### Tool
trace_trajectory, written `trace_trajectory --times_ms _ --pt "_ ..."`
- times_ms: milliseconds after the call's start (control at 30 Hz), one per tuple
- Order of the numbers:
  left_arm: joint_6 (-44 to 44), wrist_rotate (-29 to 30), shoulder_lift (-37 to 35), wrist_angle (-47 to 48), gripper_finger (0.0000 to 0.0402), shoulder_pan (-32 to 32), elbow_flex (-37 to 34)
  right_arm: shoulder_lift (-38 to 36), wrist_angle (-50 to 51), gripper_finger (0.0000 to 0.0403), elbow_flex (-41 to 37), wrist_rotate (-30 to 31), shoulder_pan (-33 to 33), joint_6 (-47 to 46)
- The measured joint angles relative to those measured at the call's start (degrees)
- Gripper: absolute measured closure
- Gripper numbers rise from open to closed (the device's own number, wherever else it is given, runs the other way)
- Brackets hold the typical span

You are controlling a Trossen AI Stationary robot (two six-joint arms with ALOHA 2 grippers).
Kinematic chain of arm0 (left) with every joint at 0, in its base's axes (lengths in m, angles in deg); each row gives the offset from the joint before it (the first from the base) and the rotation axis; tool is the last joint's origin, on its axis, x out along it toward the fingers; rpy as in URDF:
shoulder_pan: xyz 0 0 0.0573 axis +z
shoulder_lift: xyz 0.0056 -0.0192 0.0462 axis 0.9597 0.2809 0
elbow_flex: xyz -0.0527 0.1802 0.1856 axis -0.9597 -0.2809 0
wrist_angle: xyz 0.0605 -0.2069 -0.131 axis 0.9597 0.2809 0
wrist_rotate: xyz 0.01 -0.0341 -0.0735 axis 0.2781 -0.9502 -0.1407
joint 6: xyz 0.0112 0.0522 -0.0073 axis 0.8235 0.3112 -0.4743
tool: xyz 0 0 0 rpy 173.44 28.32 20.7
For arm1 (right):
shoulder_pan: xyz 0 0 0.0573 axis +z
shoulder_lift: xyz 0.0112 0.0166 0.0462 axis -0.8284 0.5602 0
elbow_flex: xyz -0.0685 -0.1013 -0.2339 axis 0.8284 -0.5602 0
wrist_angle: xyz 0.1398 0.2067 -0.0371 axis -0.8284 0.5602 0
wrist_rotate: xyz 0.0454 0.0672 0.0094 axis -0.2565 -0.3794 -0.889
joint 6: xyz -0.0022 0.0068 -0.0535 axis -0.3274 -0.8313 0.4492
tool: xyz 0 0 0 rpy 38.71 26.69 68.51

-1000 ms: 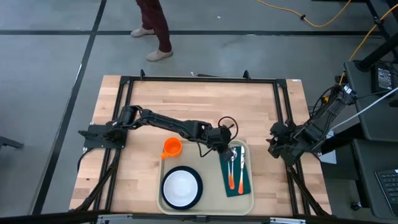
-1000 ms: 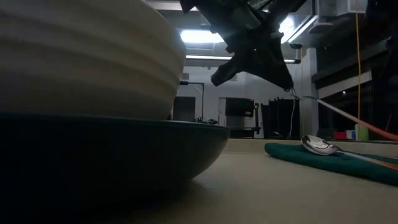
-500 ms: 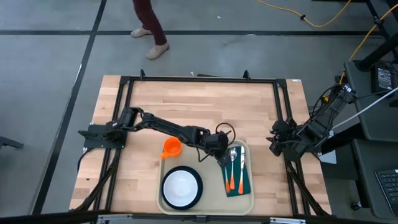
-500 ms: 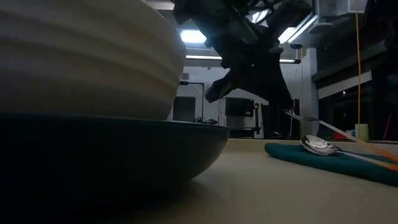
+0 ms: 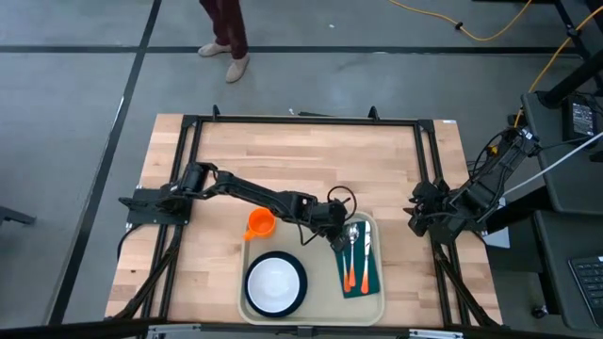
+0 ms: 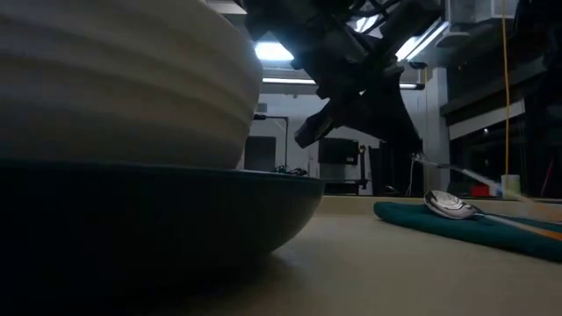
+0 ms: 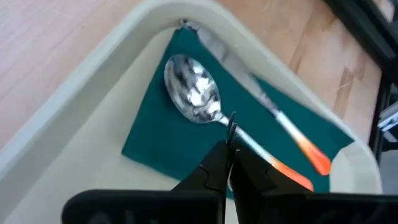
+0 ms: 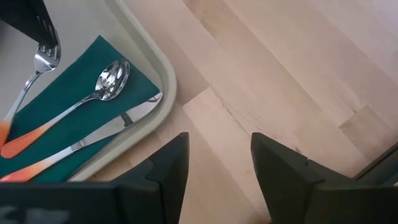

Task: Set up tray
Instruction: Put the orange fork on the green napkin to the left of the orange spoon

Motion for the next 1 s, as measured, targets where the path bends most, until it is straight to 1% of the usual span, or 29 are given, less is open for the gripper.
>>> trace_trajectory --times_ms 600,833,933,1000 --pt "2.23 -0.17 0.0 2.65 0.04 0.6 0.0 0.02 -0.04 0.0225 0.0 0.0 -0.02 0.13" --pt "3.81 -3.56 1.11 2.01 0.04 1.97 -0.1 0.02 -0.07 0.0225 0.0 0.0 -0.02 1.21" --pt "3.34 -4.42 2.43 -1.14 0.04 2.24 0.05 0.02 -0.14 0.0225 0.0 -0.02 -0.02 1.32" --pt "2.95 -4.37 2.99 -1.47 0.04 2.22 -0.11 -0.02 -0.15 0.0225 0.0 -0.07 -0.02 1.31"
